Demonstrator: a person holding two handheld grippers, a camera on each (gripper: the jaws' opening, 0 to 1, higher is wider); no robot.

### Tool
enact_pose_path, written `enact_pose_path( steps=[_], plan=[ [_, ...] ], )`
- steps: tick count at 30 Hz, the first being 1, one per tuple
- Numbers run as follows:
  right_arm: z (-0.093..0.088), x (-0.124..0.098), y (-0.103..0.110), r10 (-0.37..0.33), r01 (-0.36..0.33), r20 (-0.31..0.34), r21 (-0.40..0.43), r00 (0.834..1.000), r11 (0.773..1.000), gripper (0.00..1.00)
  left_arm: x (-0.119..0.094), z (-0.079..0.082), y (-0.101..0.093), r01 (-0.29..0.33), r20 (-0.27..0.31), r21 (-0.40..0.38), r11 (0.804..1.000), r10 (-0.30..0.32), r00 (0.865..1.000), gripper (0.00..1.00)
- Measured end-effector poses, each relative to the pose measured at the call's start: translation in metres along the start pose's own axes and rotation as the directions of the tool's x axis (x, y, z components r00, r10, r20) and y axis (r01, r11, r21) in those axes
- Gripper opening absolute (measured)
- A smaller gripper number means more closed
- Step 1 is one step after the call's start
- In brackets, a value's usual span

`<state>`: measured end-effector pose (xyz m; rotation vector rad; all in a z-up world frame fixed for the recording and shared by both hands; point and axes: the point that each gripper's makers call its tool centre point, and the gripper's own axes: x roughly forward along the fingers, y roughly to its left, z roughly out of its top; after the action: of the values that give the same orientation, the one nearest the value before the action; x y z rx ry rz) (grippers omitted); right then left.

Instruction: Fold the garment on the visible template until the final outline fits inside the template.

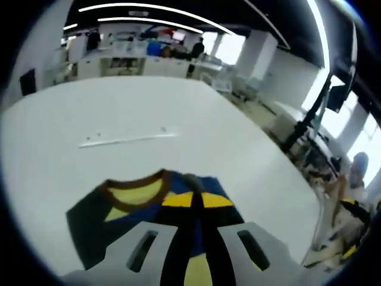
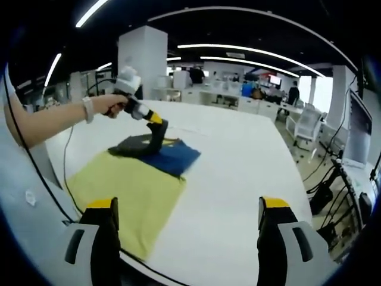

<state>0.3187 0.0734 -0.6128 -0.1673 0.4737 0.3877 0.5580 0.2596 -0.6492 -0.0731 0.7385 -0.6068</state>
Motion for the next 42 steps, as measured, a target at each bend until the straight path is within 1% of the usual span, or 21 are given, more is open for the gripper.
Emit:
enact_pose_path(
  steps=[4, 8, 12, 18, 22, 26, 29, 38, 42],
  plan=[
    [-0.002, 0.000, -0.001, -0.004, 0.004, -0.006, -0.001, 1.000, 1.000, 0.96, 0.008, -0.005, -0.006, 0.011, -0.023, 0.021, 1.000, -0.010, 1.000, 0.00],
    [-0.002, -0.002, -0.005, -0.016, 0.016, 0.003, 0.008, 1.000, 1.000, 0.96, 0.016, -0.014, -0.011, 0.023, -0.058, 0.041, 0.999, -0.021, 0.998, 0.00],
    [-0.005, -0.004, -0.007, -0.027, 0.027, -0.001, 0.017, 1.000, 0.999, 0.96, 0.022, -0.017, -0.014, 0.026, -0.068, 0.068, 0.997, -0.022, 0.997, 0.00],
    [-0.010, -0.006, -0.009, -0.034, 0.034, -0.005, 0.029, 0.999, 0.999, 0.96, 0.034, -0.022, -0.016, 0.028, -0.089, 0.078, 0.997, -0.021, 0.996, 0.00],
    [-0.011, -0.006, -0.011, -0.043, 0.043, -0.007, 0.033, 0.999, 0.999, 0.96, 0.043, -0.026, -0.017, 0.029, -0.107, 0.063, 0.998, -0.022, 0.994, 0.00],
    [-0.012, -0.007, -0.012, -0.046, 0.047, -0.008, 0.039, 0.999, 0.998, 0.96, 0.051, -0.033, -0.022, 0.035, -0.126, 0.070, 0.997, -0.026, 0.992, 0.00],
    [-0.013, -0.007, -0.012, -0.046, 0.047, -0.010, 0.043, 0.999, 0.998, 0.95, 0.058, -0.037, -0.022, 0.032, -0.140, 0.079, 0.996, -0.021, 0.990, 0.00],
    [-0.013, -0.003, -0.018, -0.058, 0.059, -0.015, 0.050, 0.998, 0.997, 0.95, 0.071, -0.047, -0.027, 0.048, -0.170, 0.080, 0.996, -0.033, 0.985, 0.00],
    [-0.012, 0.000, -0.020, -0.060, 0.061, -0.018, 0.056, 0.998, 0.997, 0.95, 0.074, -0.050, -0.028, 0.058, -0.178, 0.094, 0.994, -0.041, 0.983, 0.01]
  ],
)
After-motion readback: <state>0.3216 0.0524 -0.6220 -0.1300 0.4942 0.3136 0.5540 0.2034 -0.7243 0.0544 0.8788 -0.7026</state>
